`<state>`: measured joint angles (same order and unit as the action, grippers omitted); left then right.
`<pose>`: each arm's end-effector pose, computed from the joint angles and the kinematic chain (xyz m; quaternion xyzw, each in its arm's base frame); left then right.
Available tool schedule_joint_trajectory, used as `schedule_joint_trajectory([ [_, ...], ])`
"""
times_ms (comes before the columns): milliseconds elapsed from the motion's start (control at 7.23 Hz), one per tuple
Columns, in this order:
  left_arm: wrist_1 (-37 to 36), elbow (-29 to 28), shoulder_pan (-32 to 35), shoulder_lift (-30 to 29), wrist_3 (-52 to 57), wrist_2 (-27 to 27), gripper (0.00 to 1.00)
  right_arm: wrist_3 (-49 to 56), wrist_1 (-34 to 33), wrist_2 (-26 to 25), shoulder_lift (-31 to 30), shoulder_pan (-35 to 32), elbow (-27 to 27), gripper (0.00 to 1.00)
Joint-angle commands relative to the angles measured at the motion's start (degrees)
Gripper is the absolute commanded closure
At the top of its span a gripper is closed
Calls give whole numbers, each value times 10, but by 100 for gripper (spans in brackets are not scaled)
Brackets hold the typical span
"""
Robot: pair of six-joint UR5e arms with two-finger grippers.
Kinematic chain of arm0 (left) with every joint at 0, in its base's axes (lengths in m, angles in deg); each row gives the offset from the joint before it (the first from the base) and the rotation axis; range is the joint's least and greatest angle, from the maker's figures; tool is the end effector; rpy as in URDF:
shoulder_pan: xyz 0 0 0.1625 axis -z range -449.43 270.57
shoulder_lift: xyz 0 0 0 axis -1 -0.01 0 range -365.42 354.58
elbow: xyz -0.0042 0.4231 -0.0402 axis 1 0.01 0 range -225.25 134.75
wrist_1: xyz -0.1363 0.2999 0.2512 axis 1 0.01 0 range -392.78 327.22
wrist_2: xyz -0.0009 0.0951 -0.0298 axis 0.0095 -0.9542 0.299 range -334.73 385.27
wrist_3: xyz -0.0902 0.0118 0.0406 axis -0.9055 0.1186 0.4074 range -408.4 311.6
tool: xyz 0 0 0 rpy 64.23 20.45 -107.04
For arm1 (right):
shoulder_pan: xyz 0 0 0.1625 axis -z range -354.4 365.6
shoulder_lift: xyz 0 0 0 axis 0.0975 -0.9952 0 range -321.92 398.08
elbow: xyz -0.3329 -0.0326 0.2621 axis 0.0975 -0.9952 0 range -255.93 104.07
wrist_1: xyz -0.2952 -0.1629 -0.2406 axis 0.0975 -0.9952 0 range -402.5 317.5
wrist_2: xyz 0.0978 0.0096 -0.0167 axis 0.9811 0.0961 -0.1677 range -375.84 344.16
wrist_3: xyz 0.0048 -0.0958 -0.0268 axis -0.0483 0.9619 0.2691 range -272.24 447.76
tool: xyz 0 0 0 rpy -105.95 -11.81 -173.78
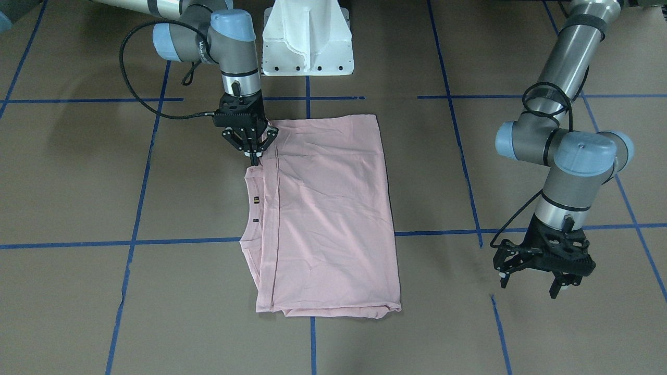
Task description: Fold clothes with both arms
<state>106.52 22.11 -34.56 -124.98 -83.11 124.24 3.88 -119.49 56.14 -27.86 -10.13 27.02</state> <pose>0.3274 -0.6698 0.4569 0.3456 0.3254 0.0400 0.8792 -0.5552 -0.3268 0.2990 0.2185 -0.3831 0.1409 0.8864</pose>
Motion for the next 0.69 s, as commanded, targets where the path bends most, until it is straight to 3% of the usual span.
schedule_joint_trajectory([
  [0, 0, 1, -1, -1, 0, 0, 0, -7, 0, -23, -14, 17, 9, 1],
  [277, -3, 44, -5, 21, -32, 10, 0, 12, 1, 16, -47, 13, 66, 0],
  [553, -9, 141, -47, 73, -137, 43, 0, 26, 23, 32, -128, 13, 147, 0],
])
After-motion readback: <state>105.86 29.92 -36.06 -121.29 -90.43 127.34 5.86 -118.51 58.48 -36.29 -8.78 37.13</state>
